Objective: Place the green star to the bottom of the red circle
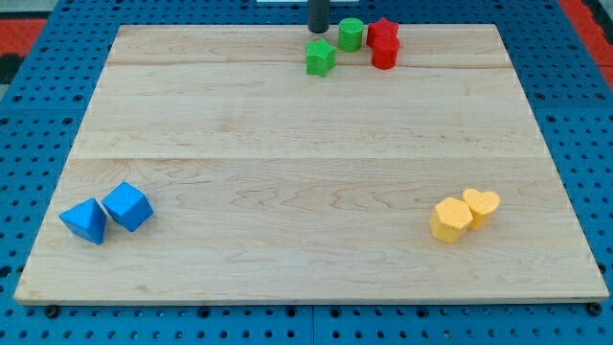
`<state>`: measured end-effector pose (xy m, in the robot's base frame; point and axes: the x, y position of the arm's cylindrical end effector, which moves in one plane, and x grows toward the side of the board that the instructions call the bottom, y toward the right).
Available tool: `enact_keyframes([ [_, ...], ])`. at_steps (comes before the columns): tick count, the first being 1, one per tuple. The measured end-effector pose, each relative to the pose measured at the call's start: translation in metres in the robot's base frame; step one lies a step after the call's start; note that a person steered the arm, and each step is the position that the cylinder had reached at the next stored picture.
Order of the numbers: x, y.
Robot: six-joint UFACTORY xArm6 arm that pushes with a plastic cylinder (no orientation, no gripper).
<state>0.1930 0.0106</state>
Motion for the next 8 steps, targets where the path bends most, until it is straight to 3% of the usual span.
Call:
enact_keyframes([
  [3,0.071,-0.017],
  [6,0.08,-0.006],
  [8,0.082,0.039],
])
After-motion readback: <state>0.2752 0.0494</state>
